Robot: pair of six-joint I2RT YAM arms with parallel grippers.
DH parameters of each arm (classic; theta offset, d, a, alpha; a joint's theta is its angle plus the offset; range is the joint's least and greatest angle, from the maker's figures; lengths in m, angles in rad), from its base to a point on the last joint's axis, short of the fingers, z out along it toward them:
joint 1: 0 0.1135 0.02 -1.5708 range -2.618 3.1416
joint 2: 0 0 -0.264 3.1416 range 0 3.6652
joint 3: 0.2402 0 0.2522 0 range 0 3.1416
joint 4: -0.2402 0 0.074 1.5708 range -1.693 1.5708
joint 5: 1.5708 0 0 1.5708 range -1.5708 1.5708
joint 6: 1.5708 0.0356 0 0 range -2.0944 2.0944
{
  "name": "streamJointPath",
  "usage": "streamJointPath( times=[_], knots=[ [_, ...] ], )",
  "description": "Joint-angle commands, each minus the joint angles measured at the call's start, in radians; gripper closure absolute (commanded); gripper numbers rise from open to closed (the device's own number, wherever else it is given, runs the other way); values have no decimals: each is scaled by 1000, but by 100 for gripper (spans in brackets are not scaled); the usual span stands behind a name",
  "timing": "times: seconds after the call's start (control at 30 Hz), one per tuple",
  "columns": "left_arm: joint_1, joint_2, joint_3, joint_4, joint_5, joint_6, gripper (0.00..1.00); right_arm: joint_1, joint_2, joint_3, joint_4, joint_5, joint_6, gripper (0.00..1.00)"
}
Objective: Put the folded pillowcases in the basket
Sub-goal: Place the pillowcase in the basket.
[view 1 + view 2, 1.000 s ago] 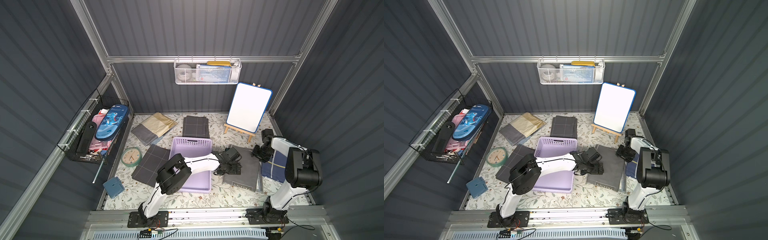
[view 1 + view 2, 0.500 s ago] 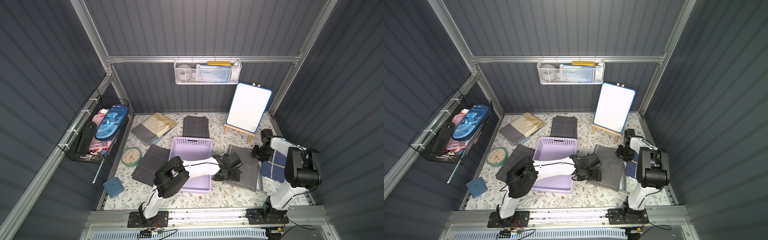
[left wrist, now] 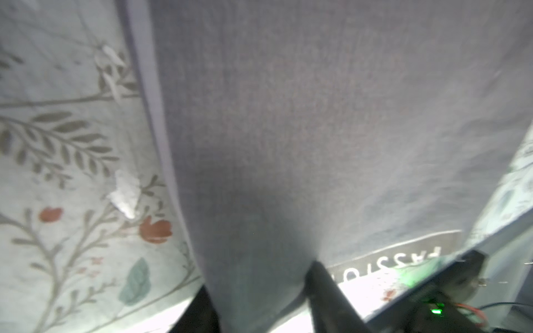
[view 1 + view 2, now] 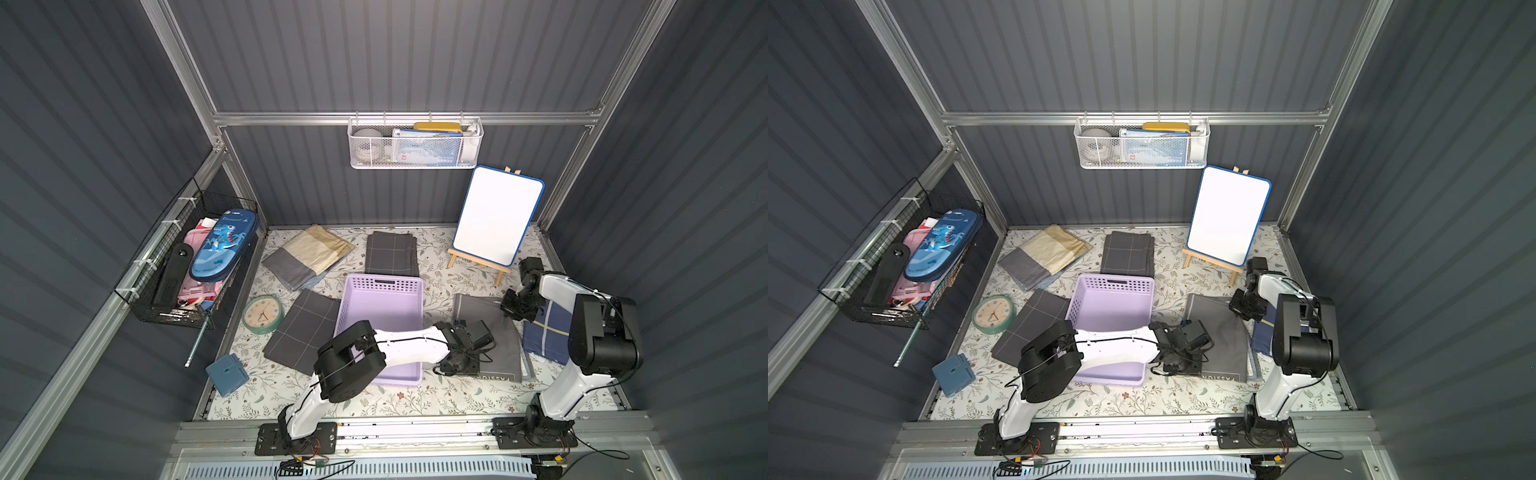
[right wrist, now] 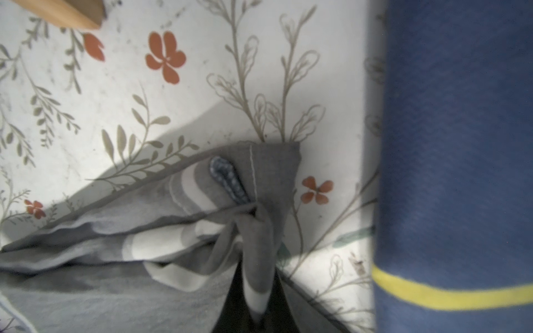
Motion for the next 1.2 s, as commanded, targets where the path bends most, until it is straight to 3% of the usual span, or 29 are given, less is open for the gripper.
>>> streamJointPath(
  times=[0.0, 0.07, 0.13, 0.7, 0.9, 1.07, 1.17],
  knots=[
    [-8, 0, 10, -96, -84, -19, 82, 30, 0, -9, -35, 9, 0, 100],
    [-7, -11, 22, -102, -96, -17, 94, 47, -13, -11, -39, 21, 0, 100],
    [-8, -17, 38, -122, -108, -6, 98, 72, -36, -14, -45, 44, 3, 100],
    [-8, -228, 231, -349, -303, 86, 100, 278, -408, 46, -212, 213, 70, 100],
    [-6, -348, 185, -437, -362, 62, 100, 400, -495, 90, -266, 168, 127, 100],
    [24, -511, 18, -469, -386, 9, 100, 548, -494, 112, -226, 97, 220, 100],
    [83, -632, -108, -465, -358, 0, 100, 684, -433, 182, -224, 160, 251, 100]
  ],
)
